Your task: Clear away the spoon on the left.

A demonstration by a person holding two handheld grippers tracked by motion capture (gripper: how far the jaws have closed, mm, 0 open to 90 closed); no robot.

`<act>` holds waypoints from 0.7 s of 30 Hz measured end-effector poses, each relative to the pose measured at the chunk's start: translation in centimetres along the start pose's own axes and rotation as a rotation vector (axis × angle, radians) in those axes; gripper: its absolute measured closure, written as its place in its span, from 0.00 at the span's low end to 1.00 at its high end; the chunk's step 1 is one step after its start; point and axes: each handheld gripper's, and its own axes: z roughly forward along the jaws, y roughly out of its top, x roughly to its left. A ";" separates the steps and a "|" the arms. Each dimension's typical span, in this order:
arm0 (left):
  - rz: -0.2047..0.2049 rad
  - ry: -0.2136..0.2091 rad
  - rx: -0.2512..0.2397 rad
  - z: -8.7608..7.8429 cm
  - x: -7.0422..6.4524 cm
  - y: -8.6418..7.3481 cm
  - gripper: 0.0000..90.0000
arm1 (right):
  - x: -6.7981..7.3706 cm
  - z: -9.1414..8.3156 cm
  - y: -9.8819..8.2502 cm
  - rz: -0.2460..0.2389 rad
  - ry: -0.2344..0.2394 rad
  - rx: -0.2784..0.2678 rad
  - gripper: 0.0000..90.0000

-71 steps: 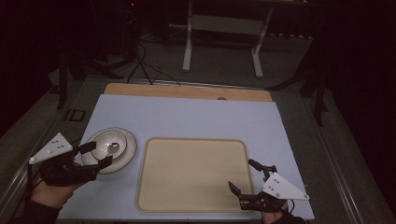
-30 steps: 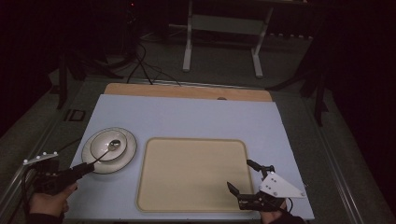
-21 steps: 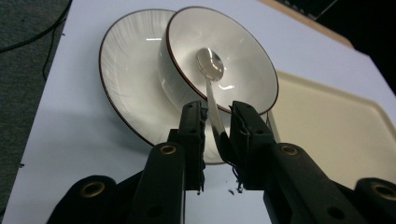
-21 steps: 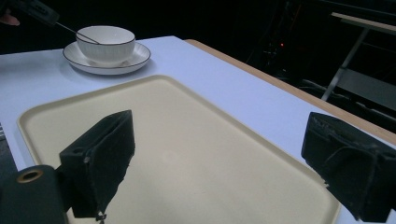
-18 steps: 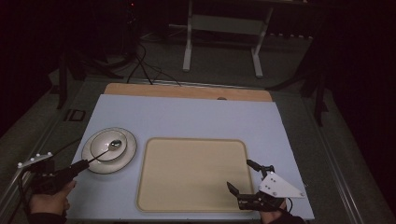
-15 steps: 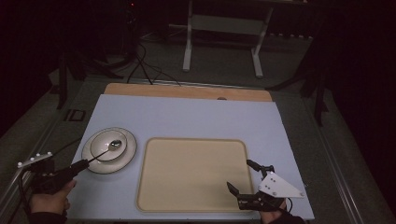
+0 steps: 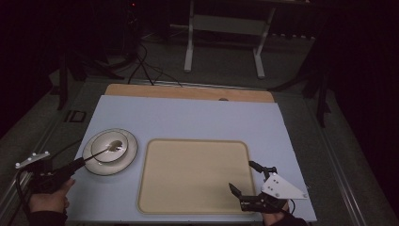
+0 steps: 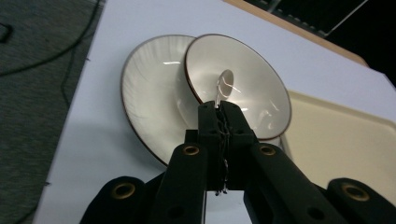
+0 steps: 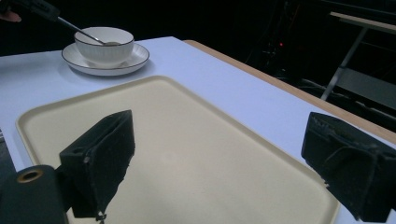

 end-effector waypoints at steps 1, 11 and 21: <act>0.010 0.007 -0.001 0.0 0.0 0.1 0.99 | 0.0 0.0 0.0 0.000 -0.001 0.001 0.11; 0.044 -0.011 -0.013 -0.8 0.3 1.0 0.99 | -0.1 0.0 0.0 0.005 -0.004 -0.001 0.11; 0.110 -0.020 -0.025 -2.9 -0.2 2.9 1.00 | -0.2 -0.1 0.0 0.013 -0.005 -0.005 0.11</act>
